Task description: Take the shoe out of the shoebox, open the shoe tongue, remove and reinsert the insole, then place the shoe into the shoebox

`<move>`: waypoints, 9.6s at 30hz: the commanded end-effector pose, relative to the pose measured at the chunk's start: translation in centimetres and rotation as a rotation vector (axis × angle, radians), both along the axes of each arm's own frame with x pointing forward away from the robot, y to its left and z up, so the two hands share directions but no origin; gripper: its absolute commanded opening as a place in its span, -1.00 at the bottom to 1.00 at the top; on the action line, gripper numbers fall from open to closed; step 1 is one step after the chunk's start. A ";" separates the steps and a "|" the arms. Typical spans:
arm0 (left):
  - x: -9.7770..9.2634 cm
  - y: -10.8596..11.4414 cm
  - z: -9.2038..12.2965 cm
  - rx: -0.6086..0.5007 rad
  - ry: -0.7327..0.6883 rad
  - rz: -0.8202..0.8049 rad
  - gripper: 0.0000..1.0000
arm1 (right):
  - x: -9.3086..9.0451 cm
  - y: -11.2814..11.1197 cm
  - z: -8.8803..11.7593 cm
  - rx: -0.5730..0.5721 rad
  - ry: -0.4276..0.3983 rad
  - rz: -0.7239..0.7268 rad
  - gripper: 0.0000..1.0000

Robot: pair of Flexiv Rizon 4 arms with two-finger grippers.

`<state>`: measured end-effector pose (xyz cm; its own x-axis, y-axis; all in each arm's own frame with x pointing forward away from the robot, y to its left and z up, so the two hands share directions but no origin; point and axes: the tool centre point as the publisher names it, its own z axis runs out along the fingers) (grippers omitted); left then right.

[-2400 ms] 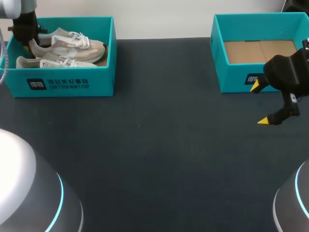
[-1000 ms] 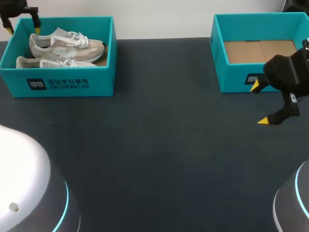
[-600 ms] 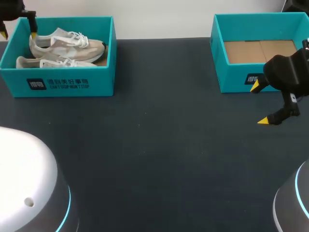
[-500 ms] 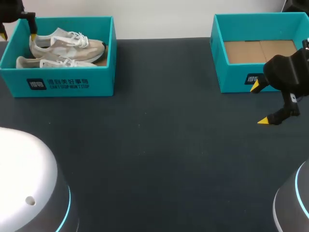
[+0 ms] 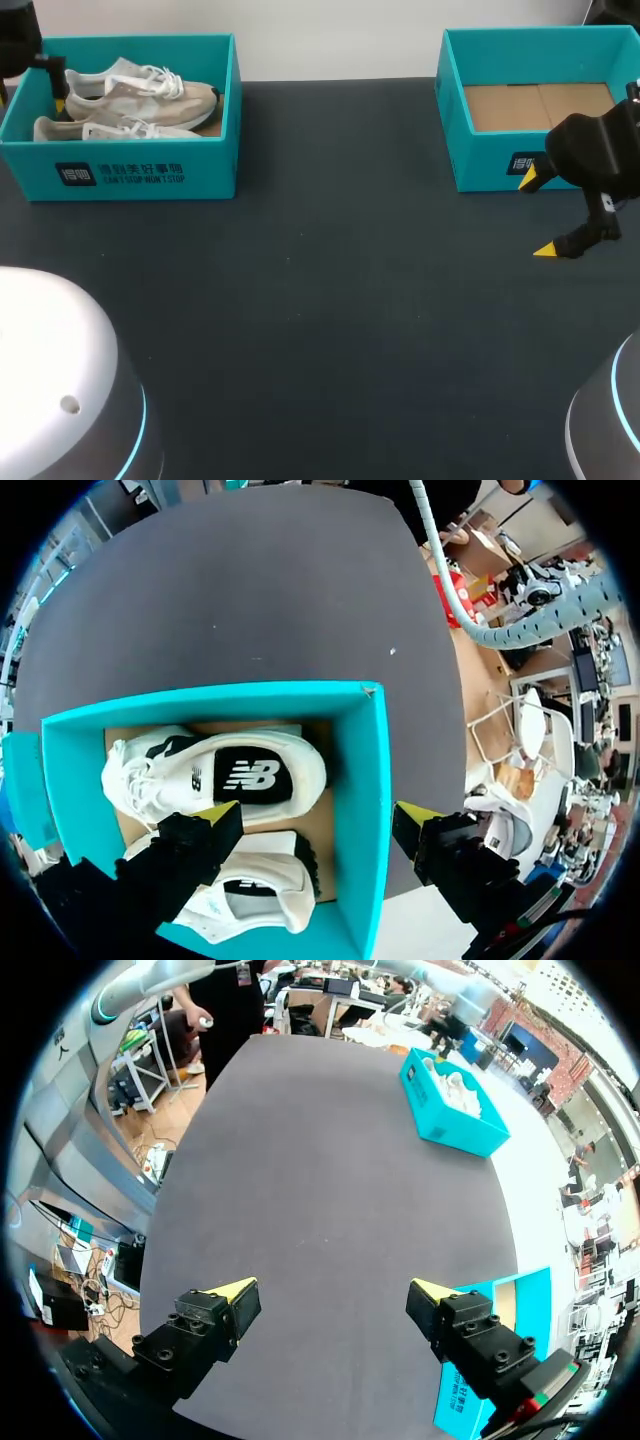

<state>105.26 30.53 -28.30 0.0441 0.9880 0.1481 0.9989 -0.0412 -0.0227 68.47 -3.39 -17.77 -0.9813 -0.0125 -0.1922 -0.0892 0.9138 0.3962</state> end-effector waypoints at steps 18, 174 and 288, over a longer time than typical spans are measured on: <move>-1.1 0.2 -4.2 0.021 -0.032 -0.087 0.31 | 0.2 0.1 -0.1 -0.003 0.003 0.001 1.00; -30.4 -34.0 4.9 0.103 0.114 -0.070 -1.00 | 0.2 0.1 -0.1 -0.003 0.003 0.001 1.00; -34.7 -37.4 -8.9 0.038 0.028 -0.037 1.00 | 0.2 0.1 -0.1 -0.003 0.003 0.001 1.00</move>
